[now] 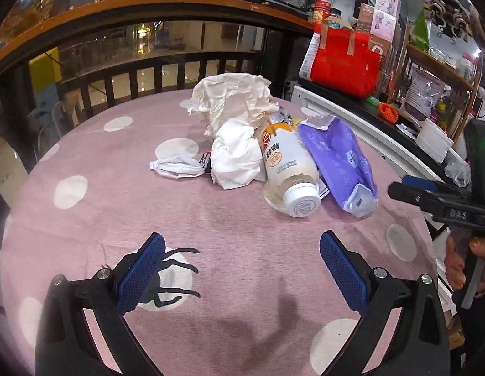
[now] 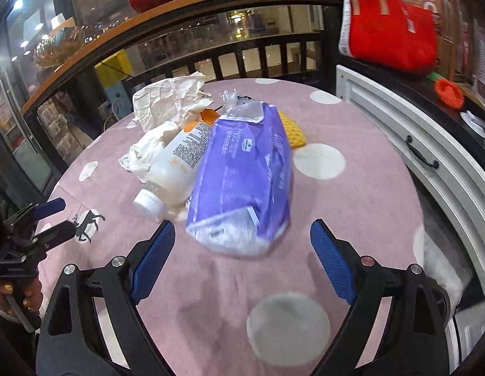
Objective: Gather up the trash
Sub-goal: 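Move both tools back over the table toward the remaining trash, then grasp the purple tissue pack with the right tool while the left tool grasps the white juice bottle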
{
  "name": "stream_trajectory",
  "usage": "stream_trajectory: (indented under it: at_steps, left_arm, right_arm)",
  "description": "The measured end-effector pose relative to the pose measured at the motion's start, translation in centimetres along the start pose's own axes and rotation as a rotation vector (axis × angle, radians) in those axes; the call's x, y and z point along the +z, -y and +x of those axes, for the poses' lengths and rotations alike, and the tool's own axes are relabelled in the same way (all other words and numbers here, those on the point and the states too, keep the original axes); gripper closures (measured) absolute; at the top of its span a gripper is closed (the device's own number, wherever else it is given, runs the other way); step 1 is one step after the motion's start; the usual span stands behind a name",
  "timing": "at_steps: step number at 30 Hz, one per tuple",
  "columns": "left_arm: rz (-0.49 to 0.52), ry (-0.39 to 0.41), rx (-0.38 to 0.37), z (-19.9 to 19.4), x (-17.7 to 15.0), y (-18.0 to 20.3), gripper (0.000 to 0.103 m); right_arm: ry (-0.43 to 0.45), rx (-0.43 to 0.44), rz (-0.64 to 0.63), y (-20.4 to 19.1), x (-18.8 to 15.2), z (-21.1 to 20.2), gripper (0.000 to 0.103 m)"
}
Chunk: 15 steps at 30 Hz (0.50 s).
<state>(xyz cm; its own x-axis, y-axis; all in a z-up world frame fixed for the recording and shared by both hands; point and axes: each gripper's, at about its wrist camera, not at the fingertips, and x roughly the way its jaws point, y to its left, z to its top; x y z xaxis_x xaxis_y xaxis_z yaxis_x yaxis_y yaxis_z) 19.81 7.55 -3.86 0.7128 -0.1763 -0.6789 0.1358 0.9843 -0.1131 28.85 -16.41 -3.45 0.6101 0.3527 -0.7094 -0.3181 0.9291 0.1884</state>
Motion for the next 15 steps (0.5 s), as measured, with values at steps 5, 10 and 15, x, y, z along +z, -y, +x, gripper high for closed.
stream_trajectory:
  at_steps: [5,10,15]
  left_arm:
    - [0.014,-0.017,-0.042,0.8,0.5,0.1,0.006]
    - [0.045,-0.01,-0.087,1.4,1.2,1.1,0.006]
    - [0.074,-0.013,-0.112,2.3,2.0,2.3,0.006]
  right_arm:
    - [-0.069,-0.025,0.018,0.9,1.9,4.0,0.034]
    - [-0.106,-0.02,0.031,1.8,2.5,6.3,0.051]
    - [-0.119,0.002,0.059,2.7,2.2,6.6,0.087]
